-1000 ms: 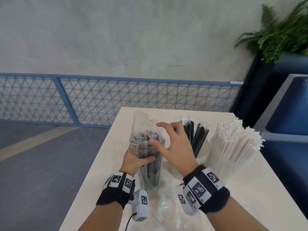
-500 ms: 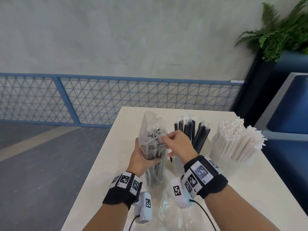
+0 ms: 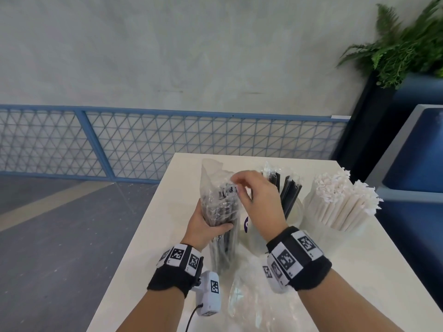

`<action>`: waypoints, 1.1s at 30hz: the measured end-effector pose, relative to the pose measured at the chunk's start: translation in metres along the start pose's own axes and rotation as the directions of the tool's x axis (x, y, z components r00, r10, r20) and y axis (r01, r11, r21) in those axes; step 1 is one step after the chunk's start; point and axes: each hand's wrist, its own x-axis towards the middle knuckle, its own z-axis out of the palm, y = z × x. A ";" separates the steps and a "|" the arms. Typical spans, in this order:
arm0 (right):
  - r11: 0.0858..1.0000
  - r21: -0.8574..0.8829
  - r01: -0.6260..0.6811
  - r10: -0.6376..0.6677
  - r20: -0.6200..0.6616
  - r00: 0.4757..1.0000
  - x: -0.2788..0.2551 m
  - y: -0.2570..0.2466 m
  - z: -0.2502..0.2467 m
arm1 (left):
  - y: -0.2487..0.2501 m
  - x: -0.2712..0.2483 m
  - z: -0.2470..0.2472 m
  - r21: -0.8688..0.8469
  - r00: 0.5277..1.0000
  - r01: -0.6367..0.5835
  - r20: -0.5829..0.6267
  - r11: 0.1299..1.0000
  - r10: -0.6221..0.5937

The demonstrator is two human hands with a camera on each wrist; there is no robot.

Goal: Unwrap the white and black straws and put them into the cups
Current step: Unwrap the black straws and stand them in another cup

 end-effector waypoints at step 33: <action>0.944 0.059 -0.324 0.278 0.385 0.880 -0.015 0.022 0.007 | 0.005 0.000 -0.011 -0.179 0.987 0.046 0.159 0.983 -0.017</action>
